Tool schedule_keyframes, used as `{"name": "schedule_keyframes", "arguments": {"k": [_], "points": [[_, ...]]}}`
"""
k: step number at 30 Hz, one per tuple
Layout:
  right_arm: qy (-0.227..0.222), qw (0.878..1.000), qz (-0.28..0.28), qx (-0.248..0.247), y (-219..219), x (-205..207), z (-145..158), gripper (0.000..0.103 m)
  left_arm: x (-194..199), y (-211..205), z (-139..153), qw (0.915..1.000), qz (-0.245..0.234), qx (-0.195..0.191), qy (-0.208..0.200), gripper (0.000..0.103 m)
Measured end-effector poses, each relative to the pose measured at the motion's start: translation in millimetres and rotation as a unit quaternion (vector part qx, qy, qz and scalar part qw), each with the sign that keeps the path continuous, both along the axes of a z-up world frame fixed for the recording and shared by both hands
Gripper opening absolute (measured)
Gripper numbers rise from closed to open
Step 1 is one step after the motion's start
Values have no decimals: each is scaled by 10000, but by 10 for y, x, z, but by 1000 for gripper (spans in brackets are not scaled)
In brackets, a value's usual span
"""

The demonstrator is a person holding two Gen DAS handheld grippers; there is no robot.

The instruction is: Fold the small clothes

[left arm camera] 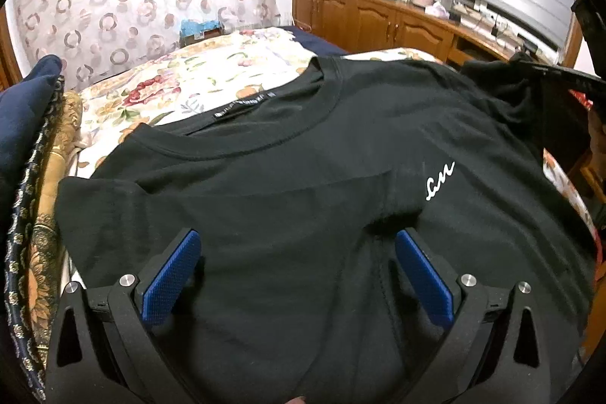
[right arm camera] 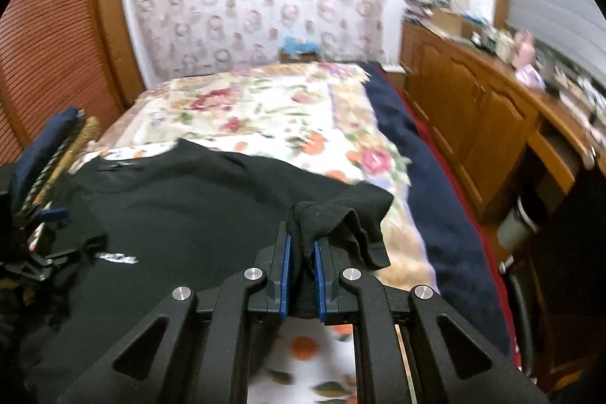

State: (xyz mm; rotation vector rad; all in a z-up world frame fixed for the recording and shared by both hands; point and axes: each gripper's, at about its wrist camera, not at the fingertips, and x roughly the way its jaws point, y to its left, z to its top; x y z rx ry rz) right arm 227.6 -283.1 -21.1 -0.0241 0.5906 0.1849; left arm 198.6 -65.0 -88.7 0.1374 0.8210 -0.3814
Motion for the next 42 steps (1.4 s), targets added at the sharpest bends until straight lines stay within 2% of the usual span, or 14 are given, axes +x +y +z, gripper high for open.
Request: {"name": "schedule_keyframes", "arguments": {"k": [4, 8, 11, 14, 17, 19, 25, 31, 35, 42], "points": [[112, 9991, 393, -114, 329, -110, -63, 11, -81, 97, 139, 9995, 105, -84, -288, 103], [378, 9964, 727, -227, 589, -170, -248, 11, -175, 170, 269, 9981, 114, -297, -518, 103], [615, 9940, 844, -315, 685, -189, -382, 12, -206, 185, 306, 9975, 113, -312, -616, 103], [771, 9928, 854, -328, 667, -212, -419, 27, -208, 201, 322, 9971, 130, -344, -660, 103], [710, 9939, 792, -306, 600, -235, -300, 39, -201, 228, 332, 9968, 149, -409, -675, 103], [602, 9950, 747, -272, 497, -233, -204, 42, -205, 237, 342, 9965, 148, -447, -692, 103], [479, 9980, 371, -180, 305, -118, -127, 43, -207, 211, 333, 9963, 132, -465, -706, 103], [762, 9969, 3, -200, 167, 144, -314, 43, -167, 212, 297, 9968, 157, -461, -633, 103], [869, 9962, -24, -89, 169, 243, -382, 43, -139, 204, 288, 9970, 157, -448, -613, 103], [972, 9951, 36, 160, 169, 307, -329, 43, -141, 201, 280, 9970, 150, -451, -609, 103]]}}
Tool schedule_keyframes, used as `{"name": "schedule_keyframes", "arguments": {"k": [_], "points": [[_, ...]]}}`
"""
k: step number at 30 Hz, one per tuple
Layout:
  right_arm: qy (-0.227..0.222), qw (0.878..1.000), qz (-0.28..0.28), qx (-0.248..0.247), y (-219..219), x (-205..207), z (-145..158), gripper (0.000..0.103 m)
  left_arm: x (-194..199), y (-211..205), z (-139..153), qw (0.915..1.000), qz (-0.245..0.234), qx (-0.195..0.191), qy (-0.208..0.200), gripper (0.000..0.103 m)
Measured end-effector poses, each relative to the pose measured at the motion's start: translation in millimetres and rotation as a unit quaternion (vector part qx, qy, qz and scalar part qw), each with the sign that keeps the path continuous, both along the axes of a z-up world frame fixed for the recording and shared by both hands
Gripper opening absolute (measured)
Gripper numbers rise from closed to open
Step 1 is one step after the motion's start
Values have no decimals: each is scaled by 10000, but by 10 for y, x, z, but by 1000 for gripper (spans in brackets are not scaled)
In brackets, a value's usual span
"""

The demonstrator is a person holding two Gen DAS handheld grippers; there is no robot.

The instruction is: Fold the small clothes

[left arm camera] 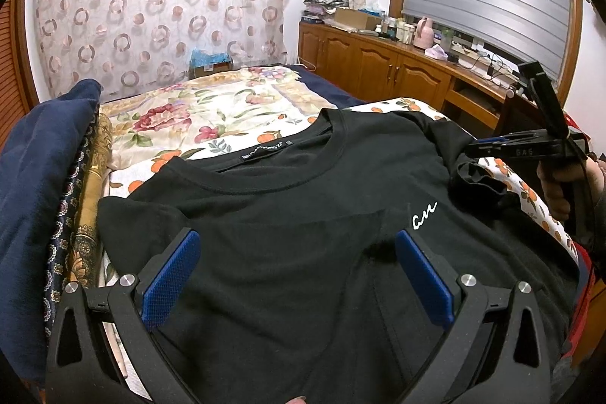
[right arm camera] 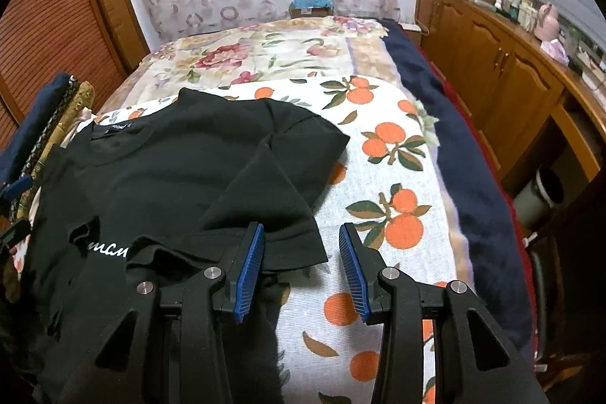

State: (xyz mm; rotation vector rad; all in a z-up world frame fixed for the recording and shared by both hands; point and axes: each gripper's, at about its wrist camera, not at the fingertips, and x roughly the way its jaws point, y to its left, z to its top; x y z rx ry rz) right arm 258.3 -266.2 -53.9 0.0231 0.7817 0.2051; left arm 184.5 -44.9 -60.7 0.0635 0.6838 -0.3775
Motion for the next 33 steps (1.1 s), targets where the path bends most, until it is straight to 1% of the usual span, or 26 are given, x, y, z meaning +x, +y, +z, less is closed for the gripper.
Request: {"name": "schedule_keyframes", "arguments": {"k": [1, 2, 3, 4, 5, 7, 11, 13, 17, 20, 21, 22, 23, 24, 25, 26, 29, 33], "points": [[-3, 10000, 67, 57, 11, 1, -1, 43, 0, -1, -1, 10000, 6, 0, -2, 103], [-11, 9998, 161, 97, 43, -2, 9, 35, 0, -2, 1, 10000, 10, 6, 3, 103], [-42, 9995, 308, 102, 80, -8, 19, 24, -3, -3, -3, 10000, 18, 11, -1, 103], [-83, 9990, 446, 13, 141, -8, 29, 10, 0, -7, -7, 10000, 25, 13, -1, 103], [-152, 9983, 557, -108, 210, -13, 52, 9, 3, -8, -9, 10000, 28, 8, 0, 103], [-256, 9963, 800, -183, 332, -21, 119, 4, 1, 2, -13, 10000, 40, 0, -7, 103], [-559, 9902, 1242, -297, 593, -21, 316, 4, -8, 25, -16, 10000, 87, -21, -20, 103], [-670, 9866, 1461, -268, 727, 9, 420, 4, -10, 47, -15, 9999, 104, -32, -25, 103], [-732, 9808, 1798, -164, 970, 97, 544, 4, -11, 63, -10, 9999, 131, -40, -39, 103], [-718, 9766, 2010, -269, 1128, 146, 475, 4, -8, 74, -3, 9999, 145, -48, -46, 103], [-699, 9766, 2006, -326, 1150, 166, 439, 4, -7, 81, -3, 9999, 151, -48, -48, 103], [-667, 9774, 1971, -382, 1175, 192, 402, 8, -6, 85, -3, 9998, 159, -49, -50, 103], [-644, 9781, 1937, -399, 1176, 211, 377, 18, -6, 88, -2, 9998, 166, -50, -47, 103], [-636, 9792, 1888, -383, 1150, 231, 363, 24, -6, 92, -6, 9998, 173, -48, -43, 103], [-639, 9806, 1815, -386, 1134, 250, 359, 35, -5, 91, -6, 9998, 179, -46, -43, 103], [-640, 9823, 1714, -414, 1129, 251, 361, 40, -2, 88, -4, 9998, 188, -40, -43, 103], [-626, 9857, 1474, -529, 1094, 223, 345, 42, 7, 90, -5, 9998, 197, -29, -46, 103], [-578, 9893, 1177, -633, 908, 118, 277, 42, 19, 98, -6, 9997, 242, 16, -67, 103]]}}
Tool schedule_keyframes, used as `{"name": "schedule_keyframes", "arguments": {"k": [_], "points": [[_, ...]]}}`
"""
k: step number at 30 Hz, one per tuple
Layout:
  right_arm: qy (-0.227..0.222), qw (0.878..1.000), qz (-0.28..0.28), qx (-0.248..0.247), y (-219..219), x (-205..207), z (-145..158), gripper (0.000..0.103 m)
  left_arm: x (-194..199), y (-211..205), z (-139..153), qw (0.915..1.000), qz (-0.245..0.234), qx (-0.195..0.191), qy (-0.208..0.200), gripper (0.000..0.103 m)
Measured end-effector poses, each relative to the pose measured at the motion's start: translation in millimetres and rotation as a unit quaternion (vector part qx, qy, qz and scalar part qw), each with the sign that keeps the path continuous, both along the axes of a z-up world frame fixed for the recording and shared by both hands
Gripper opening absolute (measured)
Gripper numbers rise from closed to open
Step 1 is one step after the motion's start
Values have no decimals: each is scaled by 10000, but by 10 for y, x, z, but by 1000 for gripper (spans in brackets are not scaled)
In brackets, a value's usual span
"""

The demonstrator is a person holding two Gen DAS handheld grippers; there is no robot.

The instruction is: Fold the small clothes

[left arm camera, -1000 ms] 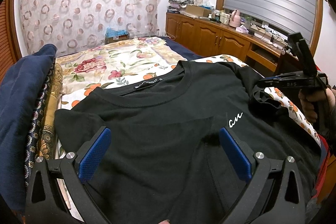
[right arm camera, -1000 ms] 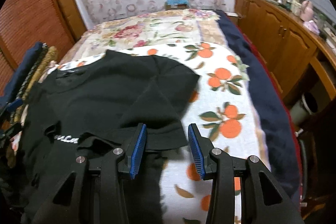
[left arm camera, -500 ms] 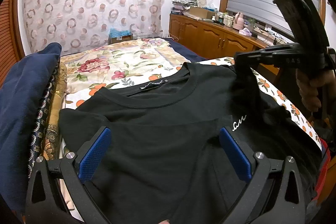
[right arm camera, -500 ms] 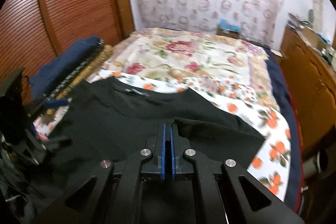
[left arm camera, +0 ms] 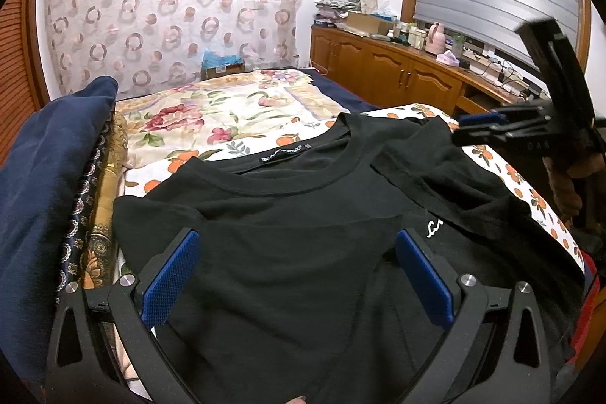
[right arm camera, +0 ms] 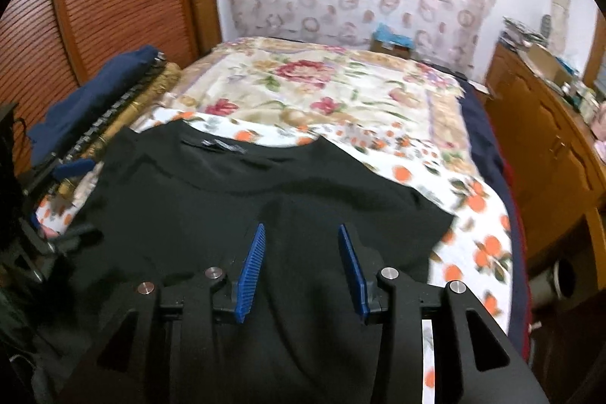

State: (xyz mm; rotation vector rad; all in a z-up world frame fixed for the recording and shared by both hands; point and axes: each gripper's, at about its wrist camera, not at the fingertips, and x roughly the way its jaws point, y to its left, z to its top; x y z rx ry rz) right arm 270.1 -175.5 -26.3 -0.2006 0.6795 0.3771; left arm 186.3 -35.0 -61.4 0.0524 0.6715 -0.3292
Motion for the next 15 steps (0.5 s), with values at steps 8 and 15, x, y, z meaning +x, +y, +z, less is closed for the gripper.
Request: {"name": "schedule_keyframes", "arguments": {"k": [8, 15], "points": [[232, 9984, -481, -199, -195, -135, -208, 45, 68, 24, -60, 9998, 155, 69, 96, 103], [390, 9992, 15, -59, 49, -557, -201, 45, 64, 46, -54, 9998, 189, 62, 86, 103]]}}
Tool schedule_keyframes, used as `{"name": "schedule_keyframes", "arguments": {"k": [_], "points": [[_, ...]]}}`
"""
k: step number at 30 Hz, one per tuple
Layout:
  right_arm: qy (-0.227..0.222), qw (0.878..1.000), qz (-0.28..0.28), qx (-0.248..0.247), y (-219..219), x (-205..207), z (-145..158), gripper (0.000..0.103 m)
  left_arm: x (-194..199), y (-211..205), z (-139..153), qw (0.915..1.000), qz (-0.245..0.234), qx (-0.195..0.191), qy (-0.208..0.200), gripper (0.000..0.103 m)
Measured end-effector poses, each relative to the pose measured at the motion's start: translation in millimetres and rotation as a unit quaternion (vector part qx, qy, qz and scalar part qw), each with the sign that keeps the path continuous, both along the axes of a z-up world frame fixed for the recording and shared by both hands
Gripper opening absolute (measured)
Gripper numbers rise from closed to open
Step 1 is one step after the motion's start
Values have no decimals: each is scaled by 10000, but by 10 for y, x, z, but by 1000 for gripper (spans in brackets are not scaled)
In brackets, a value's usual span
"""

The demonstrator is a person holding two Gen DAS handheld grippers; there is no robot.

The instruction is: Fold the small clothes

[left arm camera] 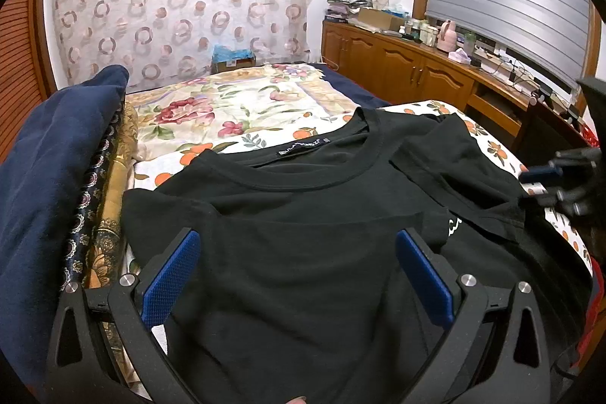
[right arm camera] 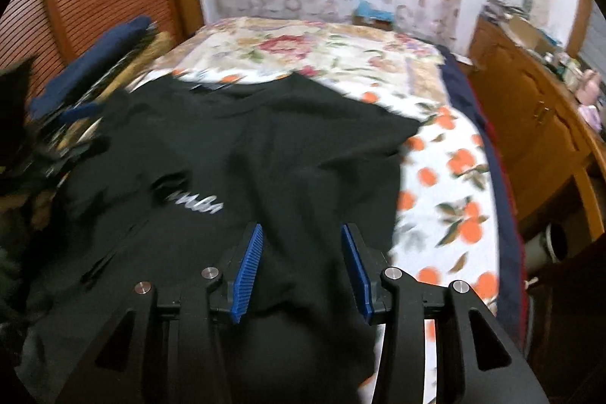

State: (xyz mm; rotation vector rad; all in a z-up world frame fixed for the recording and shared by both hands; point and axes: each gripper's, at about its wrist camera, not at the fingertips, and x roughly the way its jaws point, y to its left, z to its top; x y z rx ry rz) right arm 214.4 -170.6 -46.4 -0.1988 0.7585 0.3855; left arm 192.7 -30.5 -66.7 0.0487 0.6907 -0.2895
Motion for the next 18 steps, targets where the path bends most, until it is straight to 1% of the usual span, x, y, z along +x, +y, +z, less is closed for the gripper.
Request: {"name": "schedule_keyframes", "arguments": {"k": [2, 5, 7, 9, 11, 12, 13, 14, 16, 18], "points": [[72, 9998, 159, -42, 126, -63, -48, 40, -12, 4, 8, 10000, 3, -6, -18, 103], [140, 9994, 302, -59, 249, -80, -146, 40, -23, 9, 14, 10000, -6, -15, -39, 103], [200, 9993, 268, -183, 291, -89, -230, 40, -29, 10, 16, 10000, -7, -7, -46, 103], [264, 9991, 141, -315, 296, -66, -316, 36, -27, 7, 16, 10000, -3, -15, -46, 103], [242, 9987, 4, -450, 286, -62, -355, 21, -23, 2, 23, 10000, 14, -17, -39, 103], [187, 9986, 2, -504, 276, -91, -354, 19, -26, 3, 31, 10000, 21, -22, -46, 103], [188, 9985, 16, -511, 279, -107, -345, 13, -33, 6, 39, 10000, 29, -35, -64, 103], [200, 9987, 46, -462, 286, -114, -329, 4, -37, 12, 48, 10000, 31, -49, -74, 103], [154, 9990, 103, -413, 317, -182, -285, 3, -44, 16, 55, 9999, 35, -61, -84, 103], [200, 9994, 206, -170, 286, -187, -258, 3, -44, 19, 55, 9999, 33, -56, -83, 103]]}}
